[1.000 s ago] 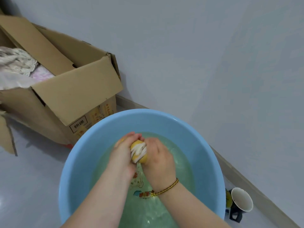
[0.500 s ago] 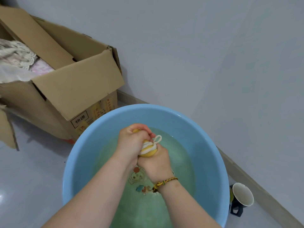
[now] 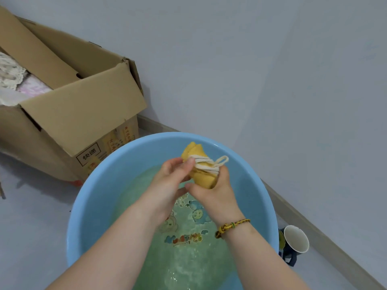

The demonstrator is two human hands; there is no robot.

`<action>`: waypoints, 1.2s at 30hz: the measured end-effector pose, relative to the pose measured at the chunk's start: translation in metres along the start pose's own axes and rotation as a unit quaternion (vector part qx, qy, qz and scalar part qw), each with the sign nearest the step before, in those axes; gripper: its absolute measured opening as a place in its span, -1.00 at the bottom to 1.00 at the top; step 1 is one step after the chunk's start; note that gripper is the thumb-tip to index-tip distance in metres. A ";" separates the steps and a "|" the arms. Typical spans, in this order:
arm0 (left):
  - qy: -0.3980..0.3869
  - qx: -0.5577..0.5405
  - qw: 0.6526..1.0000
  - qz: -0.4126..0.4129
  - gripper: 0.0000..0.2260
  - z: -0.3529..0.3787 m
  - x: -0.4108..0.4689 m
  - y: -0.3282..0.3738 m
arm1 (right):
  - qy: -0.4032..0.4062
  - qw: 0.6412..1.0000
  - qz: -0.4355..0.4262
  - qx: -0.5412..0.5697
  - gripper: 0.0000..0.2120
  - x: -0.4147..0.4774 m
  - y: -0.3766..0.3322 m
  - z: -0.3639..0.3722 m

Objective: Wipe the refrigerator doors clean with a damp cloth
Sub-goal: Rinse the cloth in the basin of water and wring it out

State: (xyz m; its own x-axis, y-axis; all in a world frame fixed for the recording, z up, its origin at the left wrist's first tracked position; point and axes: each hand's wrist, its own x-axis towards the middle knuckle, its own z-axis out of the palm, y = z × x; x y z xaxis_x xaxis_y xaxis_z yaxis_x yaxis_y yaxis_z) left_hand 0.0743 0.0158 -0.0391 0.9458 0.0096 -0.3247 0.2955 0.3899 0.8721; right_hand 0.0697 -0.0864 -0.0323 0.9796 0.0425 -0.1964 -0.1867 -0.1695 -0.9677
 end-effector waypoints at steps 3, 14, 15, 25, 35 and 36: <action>0.005 -0.031 0.999 -0.013 -0.73 0.005 0.001 -0.005 | -0.037 0.998 -0.008 -0.049 -0.68 -0.008 0.003 -0.005; 0.041 0.044 0.997 0.055 -0.95 0.014 -0.005 -0.015 | 0.038 0.997 -0.063 -0.017 -0.80 -0.001 0.000 -0.026; 0.046 0.058 0.995 0.071 -0.90 0.014 -0.005 -0.016 | 0.032 0.998 -0.047 0.004 -0.80 -0.001 0.001 -0.025; 0.047 0.207 0.954 0.214 -0.82 0.020 -0.007 -0.003 | 0.071 0.988 -0.033 0.134 -0.72 -0.004 0.005 -0.030; -0.059 0.060 0.996 -0.026 -0.83 0.017 -0.006 -0.004 | 0.220 0.967 -0.083 0.095 -0.70 -0.012 -0.007 -0.052; -0.072 0.057 0.995 -0.029 -0.89 0.018 -0.007 -0.002 | 0.232 0.965 -0.067 0.104 -0.70 -0.014 -0.007 -0.061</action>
State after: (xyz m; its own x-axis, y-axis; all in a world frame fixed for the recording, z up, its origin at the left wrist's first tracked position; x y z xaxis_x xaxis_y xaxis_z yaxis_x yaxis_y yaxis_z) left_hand 0.0693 -0.0016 -0.0322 0.9339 -0.1455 -0.3265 0.3553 0.2792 0.8921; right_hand 0.0615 -0.1461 -0.0135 0.9151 -0.4025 -0.0228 -0.0203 0.0107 -0.9997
